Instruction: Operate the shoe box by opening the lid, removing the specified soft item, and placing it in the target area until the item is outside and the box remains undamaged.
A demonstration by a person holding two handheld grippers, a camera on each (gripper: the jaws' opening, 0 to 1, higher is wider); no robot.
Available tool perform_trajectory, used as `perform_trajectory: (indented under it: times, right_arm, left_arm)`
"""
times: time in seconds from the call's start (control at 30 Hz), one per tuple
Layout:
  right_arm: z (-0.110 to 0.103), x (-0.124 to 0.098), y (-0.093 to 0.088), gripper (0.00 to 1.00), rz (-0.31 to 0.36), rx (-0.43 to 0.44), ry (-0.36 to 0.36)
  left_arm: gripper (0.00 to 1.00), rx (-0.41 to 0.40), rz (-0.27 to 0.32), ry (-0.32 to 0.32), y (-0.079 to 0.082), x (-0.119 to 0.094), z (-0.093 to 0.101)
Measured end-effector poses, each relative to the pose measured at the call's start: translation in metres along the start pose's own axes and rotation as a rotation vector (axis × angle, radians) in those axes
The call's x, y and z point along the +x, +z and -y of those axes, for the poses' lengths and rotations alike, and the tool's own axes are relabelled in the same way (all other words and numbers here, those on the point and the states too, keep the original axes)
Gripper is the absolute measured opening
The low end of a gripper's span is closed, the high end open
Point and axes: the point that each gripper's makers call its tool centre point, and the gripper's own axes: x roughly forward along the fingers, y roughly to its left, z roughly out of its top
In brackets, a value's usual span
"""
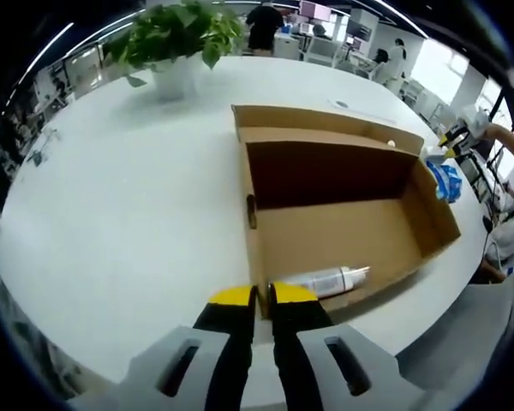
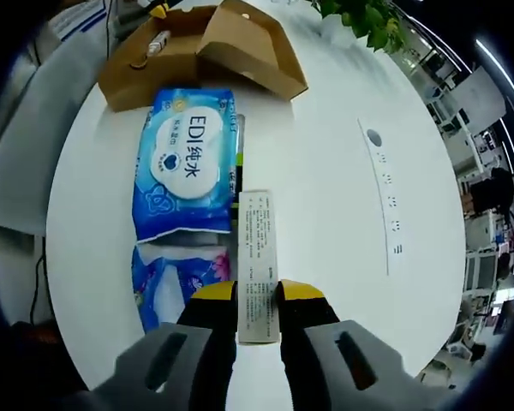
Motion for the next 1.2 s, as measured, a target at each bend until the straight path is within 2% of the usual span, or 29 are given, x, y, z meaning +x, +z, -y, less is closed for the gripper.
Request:
perform_trajectory:
  times: [0.3, 0.53, 0.87, 1.07, 1.2]
  right_arm:
    - [0.001, 0.003, -0.023, 0.15, -0.085, -0.046, -0.003]
    - [-0.001, 0.002, -0.031, 0.16, -0.106, -0.036, -0.003]
    - [-0.002, 0.0, -0.032, 0.16, -0.108, -0.015, -0.002]
    - [-0.001, 0.001, -0.032, 0.16, -0.112, -0.027, -0.002]
    - [0.004, 0.002, -0.033, 0.16, -0.126, -0.046, -0.028]
  left_arm:
    - [0.04, -0.001, 0.001, -0.001, 0.0, 0.0, -0.001]
    - [0.04, 0.003, -0.003, -0.001, 0.0, 0.0, -0.001]
    - [0.04, 0.012, -0.008, 0.002, 0.0, 0.0, -0.002]
    - [0.04, 0.015, -0.008, 0.001, 0.0, 0.0, -0.002]
    - [0.04, 0.018, -0.009, 0.001, 0.0, 0.0, -0.002]
